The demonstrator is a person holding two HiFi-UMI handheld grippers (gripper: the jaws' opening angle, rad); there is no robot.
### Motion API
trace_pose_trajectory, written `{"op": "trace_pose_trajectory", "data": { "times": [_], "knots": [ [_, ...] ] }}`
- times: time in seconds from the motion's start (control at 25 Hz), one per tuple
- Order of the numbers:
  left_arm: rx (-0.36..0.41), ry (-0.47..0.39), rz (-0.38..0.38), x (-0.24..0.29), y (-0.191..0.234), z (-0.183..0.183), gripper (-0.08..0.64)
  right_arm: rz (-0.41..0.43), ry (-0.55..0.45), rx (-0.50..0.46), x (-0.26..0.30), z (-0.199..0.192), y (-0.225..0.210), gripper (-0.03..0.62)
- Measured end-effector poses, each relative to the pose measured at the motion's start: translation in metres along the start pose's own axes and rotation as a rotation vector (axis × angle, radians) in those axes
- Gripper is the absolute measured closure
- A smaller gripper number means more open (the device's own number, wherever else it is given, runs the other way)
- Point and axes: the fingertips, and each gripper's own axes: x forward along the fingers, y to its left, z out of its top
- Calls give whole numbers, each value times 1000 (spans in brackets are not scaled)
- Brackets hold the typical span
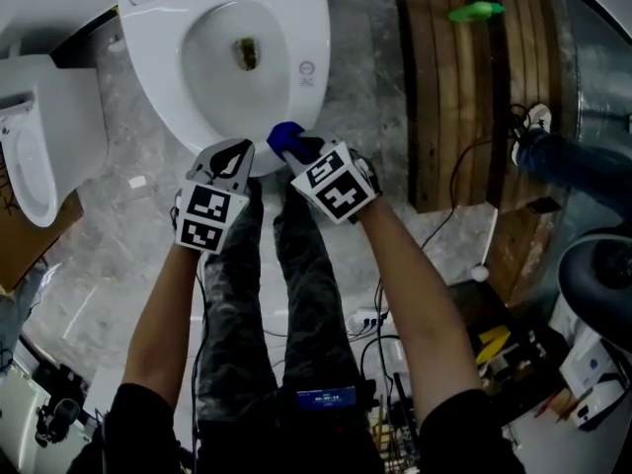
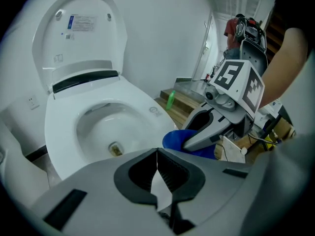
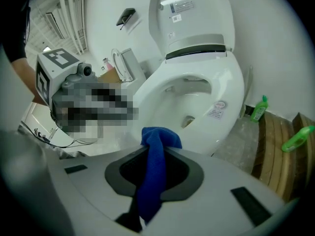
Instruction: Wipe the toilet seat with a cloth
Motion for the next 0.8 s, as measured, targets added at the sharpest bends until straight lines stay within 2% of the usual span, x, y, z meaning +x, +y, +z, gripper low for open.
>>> {"op": "trace_pose_trajectory", "data": {
  "times": [0.44,0.8],
  "knots": [
    [48,12,-57,28,10,24,548,-64,-7,22,-5,14,-37,526],
    [55,5,-89,49,19,54,548,-160,-41,60,-8,44,-79,528]
  ]
}}
